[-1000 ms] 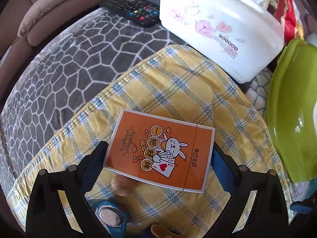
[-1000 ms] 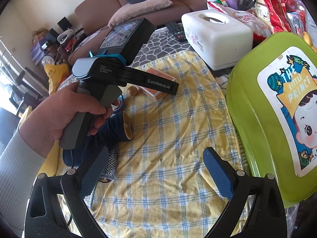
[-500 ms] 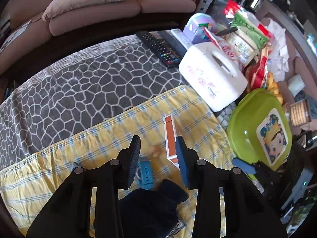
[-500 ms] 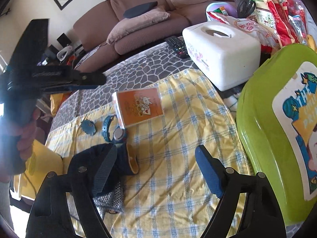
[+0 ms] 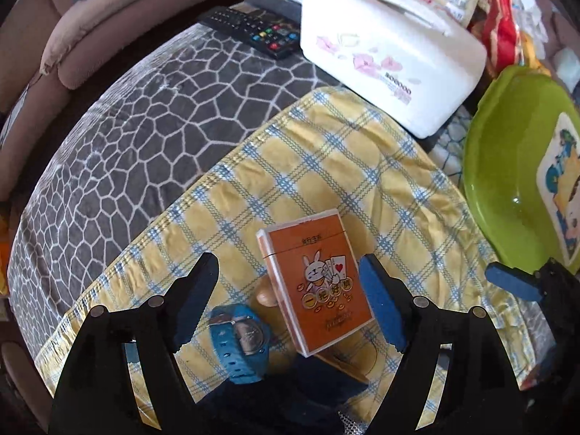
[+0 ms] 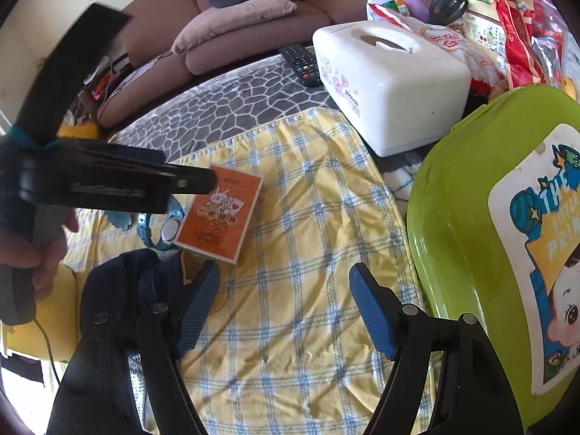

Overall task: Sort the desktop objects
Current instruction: 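Grasp the orange card box with the left gripper and lift it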

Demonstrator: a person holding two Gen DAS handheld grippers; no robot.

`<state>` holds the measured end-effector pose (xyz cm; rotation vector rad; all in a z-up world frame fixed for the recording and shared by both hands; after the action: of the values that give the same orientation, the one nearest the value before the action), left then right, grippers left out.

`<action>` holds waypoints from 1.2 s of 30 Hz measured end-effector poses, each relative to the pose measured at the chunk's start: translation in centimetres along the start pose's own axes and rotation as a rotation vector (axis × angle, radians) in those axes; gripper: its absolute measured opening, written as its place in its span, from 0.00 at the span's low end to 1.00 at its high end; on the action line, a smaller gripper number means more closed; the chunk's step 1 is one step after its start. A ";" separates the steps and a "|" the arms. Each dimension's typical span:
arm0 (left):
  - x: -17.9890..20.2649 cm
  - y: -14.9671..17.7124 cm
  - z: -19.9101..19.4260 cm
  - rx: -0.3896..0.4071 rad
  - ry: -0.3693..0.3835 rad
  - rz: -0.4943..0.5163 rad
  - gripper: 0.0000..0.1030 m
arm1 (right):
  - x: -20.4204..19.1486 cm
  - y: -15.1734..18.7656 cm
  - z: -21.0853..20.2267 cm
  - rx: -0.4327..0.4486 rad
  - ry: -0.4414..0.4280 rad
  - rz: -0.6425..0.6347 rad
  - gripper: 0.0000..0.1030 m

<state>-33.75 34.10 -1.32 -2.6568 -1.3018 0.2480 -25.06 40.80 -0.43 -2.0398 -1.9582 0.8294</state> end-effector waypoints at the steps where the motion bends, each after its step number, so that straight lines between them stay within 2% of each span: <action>1: 0.5 -0.1 0.6 -0.017 -0.023 0.018 0.75 | -0.2 0.1 0.0 -0.001 -0.003 -0.008 0.73; 4: 1.6 -0.1 2.2 -0.057 -0.078 0.052 0.75 | -0.5 0.3 0.0 -0.008 -0.011 -0.027 0.73; 10: 3.0 -0.1 4.0 -0.073 -0.188 0.154 0.75 | -0.2 0.8 0.4 -0.016 -0.012 -0.033 0.73; 11: 3.2 -0.2 3.8 -0.058 -0.190 0.163 0.66 | -0.1 0.9 0.4 -0.018 -0.016 -0.030 0.73; 12: 3.3 -0.3 3.7 -0.058 -0.170 0.156 0.59 | 0.0 1.0 0.5 -0.021 -0.017 -0.028 0.73; 16: 3.0 -0.5 2.8 -0.022 -0.170 0.143 0.58 | 0.2 1.2 0.6 -0.024 -0.023 -0.030 0.73; 20: 1.8 -1.0 0.4 0.021 -0.089 0.073 0.56 | 0.2 0.7 0.3 -0.012 -0.026 -0.036 0.73; 30: -4.7 -1.6 -10.8 0.241 0.031 -0.074 0.56 | -2.1 -4.0 1.3 0.040 -0.047 -0.091 0.73; 36: -9.2 0.0 -16.4 0.339 0.074 -0.139 0.56 | -3.6 -7.1 2.6 0.070 -0.029 -0.116 0.73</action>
<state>-35.67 25.46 15.33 -2.2636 -1.2851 0.3165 -32.34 37.46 1.92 -1.8664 -2.0112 0.8930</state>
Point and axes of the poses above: each gripper's, at about its wrist camera, not at the fingertips, and z roughly the way its jaws point, x to its right, y to its underside, the point moved 7 cm from there along z, roughly the way its jaws point, and after that the axes turned 1 degree about -y, right-handed, at the moved point
